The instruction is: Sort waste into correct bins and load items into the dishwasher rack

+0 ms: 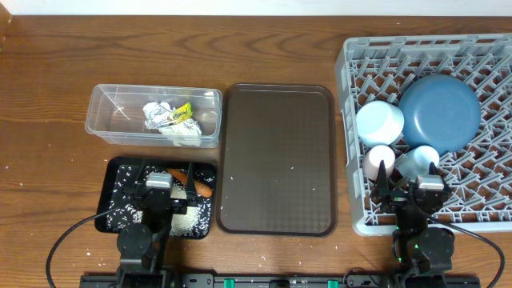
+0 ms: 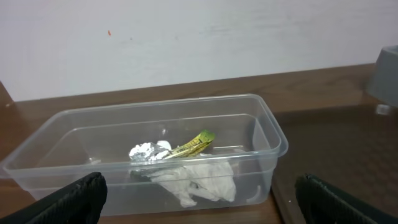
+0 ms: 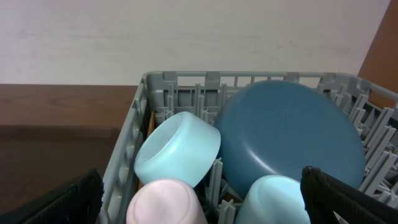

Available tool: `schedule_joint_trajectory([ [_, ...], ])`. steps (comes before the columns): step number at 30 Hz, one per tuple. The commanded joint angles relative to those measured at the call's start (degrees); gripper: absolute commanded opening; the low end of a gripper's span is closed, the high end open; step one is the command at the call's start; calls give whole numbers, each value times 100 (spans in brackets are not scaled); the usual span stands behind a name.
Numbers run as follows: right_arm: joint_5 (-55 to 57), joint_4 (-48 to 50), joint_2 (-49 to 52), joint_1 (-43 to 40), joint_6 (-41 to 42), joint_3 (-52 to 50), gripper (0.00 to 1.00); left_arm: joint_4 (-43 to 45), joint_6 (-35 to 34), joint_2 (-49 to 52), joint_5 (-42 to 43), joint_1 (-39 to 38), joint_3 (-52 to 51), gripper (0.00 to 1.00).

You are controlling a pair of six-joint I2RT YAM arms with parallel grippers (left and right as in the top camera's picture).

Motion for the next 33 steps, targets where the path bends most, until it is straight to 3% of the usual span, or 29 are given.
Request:
schedule_joint_trajectory([
  [1, -20, -24, -26, -24, -61, -7, 99, -216, -229, -55, 31, -20, -83, 99],
  [3, -20, -24, -26, -24, -61, -7, 99, -216, -302, -55, -52, -61, -83, 99],
  [7, -20, -24, -26, -24, -61, -7, 99, -243, -1084, -55, -529, -74, -83, 99],
  [33, -20, -24, -26, -24, -61, -7, 99, -262, -1102, -48, -516, -68, -83, 99],
])
